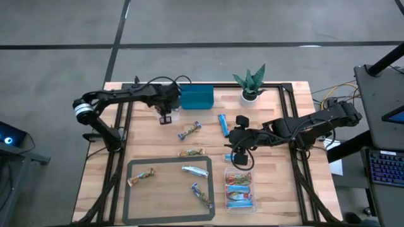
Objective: Pick and place Granola Bars by type
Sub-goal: Put the yellow granola bar into the top transparent bin
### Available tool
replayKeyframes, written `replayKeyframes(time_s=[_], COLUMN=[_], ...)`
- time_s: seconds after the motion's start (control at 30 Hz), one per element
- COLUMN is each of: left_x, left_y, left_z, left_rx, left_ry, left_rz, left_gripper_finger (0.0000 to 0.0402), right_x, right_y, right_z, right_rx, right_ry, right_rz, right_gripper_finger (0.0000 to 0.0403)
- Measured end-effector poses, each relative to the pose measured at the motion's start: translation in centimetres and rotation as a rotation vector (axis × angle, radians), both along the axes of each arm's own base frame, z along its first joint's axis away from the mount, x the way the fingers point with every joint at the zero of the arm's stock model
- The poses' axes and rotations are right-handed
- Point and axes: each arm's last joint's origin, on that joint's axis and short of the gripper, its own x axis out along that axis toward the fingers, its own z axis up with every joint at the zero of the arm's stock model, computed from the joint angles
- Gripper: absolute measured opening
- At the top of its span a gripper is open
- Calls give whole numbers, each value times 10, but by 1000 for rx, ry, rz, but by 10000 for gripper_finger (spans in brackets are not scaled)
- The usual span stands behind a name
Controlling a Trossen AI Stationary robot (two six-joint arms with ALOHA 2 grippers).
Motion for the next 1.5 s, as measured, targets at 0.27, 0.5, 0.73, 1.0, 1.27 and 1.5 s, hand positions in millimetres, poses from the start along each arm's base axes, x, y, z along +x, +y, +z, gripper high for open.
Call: replayKeyframes(time_s=[0.27,0.5,0.73,1.0,1.27,1.5], left_x=[1,-4,-6,-2,2,-2], left_y=[1,3,2,4,5,3], left_z=[-7,-7,-8,-1,9,9], left_rx=[-35,-59,-76,-81,-113,-141], left_ry=[10,28,51,15,-26,8], left_rz=[6,59,64,64,47,52], left_gripper_finger=[7,20,40,43,44,82], right_x=[0,0,0,0,0,0], right_y=[0,0,0,0,0,0], right_z=[1,1,1,1,1,1], right_rx=[-2,0,-2,-3,-16,-23], right_ry=[-1,-2,-1,-1,3,5], right_rz=[2,0,3,3,14,21], right_gripper_finger=[141,143,152,151,155,150])
